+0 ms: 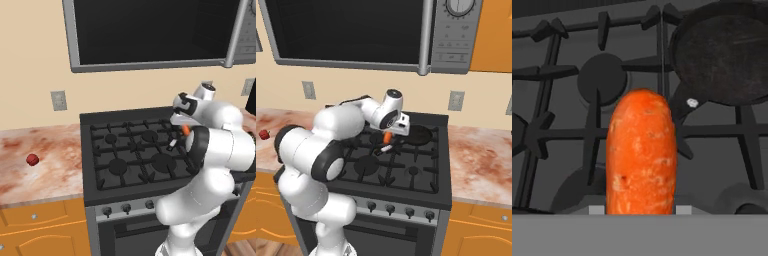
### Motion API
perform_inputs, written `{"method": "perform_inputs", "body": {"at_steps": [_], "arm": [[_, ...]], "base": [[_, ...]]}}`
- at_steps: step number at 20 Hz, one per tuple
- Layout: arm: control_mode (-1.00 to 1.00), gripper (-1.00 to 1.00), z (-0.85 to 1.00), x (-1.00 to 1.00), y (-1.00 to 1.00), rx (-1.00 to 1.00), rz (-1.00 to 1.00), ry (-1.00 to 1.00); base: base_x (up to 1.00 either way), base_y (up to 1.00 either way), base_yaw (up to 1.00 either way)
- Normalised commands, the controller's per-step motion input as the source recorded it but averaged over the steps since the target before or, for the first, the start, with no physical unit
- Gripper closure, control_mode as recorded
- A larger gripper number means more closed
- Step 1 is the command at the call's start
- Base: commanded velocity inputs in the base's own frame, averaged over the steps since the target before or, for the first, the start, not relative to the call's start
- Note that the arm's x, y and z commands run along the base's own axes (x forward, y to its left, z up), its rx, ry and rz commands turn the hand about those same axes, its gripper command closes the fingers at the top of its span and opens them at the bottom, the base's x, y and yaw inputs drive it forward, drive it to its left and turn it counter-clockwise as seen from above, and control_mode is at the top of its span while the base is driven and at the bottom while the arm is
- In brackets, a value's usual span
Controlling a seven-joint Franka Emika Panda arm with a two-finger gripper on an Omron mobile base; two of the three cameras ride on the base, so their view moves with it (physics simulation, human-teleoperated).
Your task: Put the carrot and bell pepper in the pan. Then turn on the rear right burner and set the heat to medium.
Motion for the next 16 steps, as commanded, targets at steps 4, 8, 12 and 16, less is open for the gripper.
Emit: {"method": "perform_inputs", "body": {"at_steps": [4, 8, 12, 16], "arm": [[-1.00, 1.00, -0.01, 0.43, -0.20, -0.01, 0.00, 0.10], [-1.00, 1.00, -0.12, 0.37, -0.18, 0.00, 0.00, 0.09], [-1.00, 1.00, -0.19, 0.31, -0.17, 0.00, 0.00, 0.03], [-1.00, 1.00, -0.31, 0.24, -0.16, 0.00, 0.00, 0.00]], "base": [[0.00, 0.00, 0.00], [0.00, 0.00, 0.00], [0.00, 0.00, 0.00], [0.00, 0.00, 0.00]]}}
